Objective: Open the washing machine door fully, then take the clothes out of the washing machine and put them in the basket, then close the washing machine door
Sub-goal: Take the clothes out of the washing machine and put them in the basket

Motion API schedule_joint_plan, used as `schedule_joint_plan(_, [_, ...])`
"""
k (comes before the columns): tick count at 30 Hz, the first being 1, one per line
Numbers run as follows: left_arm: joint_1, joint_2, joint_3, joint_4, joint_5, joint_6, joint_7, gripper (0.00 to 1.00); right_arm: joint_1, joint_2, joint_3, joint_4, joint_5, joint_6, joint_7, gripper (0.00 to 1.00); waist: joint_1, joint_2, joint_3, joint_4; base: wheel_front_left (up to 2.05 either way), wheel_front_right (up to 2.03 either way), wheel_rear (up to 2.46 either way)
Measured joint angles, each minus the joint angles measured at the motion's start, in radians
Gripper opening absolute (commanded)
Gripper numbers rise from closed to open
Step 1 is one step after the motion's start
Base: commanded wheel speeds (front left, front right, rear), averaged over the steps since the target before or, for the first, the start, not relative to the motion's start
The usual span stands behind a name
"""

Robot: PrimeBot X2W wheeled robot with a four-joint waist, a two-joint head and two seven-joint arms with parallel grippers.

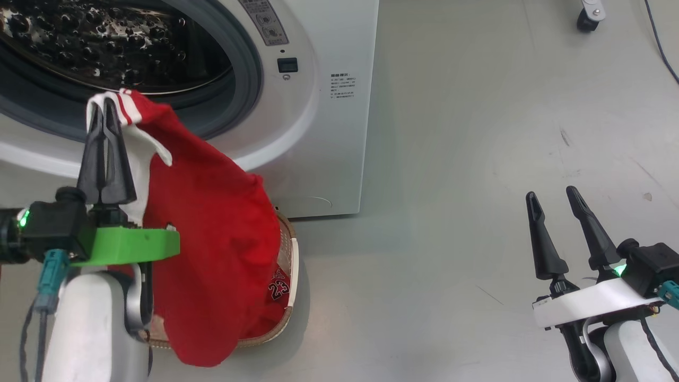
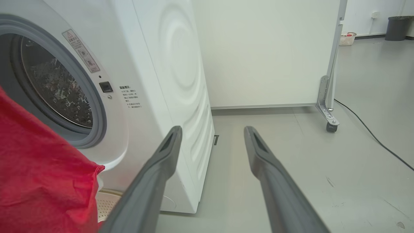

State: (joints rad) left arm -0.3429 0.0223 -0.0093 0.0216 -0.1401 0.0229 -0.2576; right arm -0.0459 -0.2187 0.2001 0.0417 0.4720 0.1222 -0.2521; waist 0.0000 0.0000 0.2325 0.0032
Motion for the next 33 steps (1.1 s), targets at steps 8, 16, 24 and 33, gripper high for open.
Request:
schedule_joint_plan(8, [0.080, 0.001, -0.023, 0.078, 0.000, 0.023, 0.001, 0.00, 0.005, -0.008, 0.001, -0.010, 0.000, 0.000, 0.000, 1.00, 0.0000, 0.0000, 0.021, -0.001, 0.00, 0.00, 0.00])
schedule_joint_plan(16, [0.082, 0.001, -0.029, 0.140, -0.009, 0.042, 0.001, 0.00, 0.003, -0.031, 0.009, -0.027, 0.000, 0.000, 0.000, 1.00, 0.0000, 0.0000, 0.065, -0.007, 0.00, 0.00, 0.00])
schedule_joint_plan(24, [0.081, 0.002, -0.055, 0.277, -0.035, 0.058, 0.030, 0.00, -0.016, -0.056, 0.009, -0.044, 0.005, 0.000, 0.000, 1.00, 0.0000, 0.0000, 0.134, -0.027, 0.00, 0.00, 0.00])
schedule_joint_plan(33, [0.015, 0.002, -0.066, 0.408, -0.108, 0.073, 0.038, 0.00, -0.052, -0.094, 0.002, -0.059, 0.021, 0.000, 0.000, 1.00, 0.0000, 0.0000, 0.214, -0.055, 0.00, 0.00, 0.00])
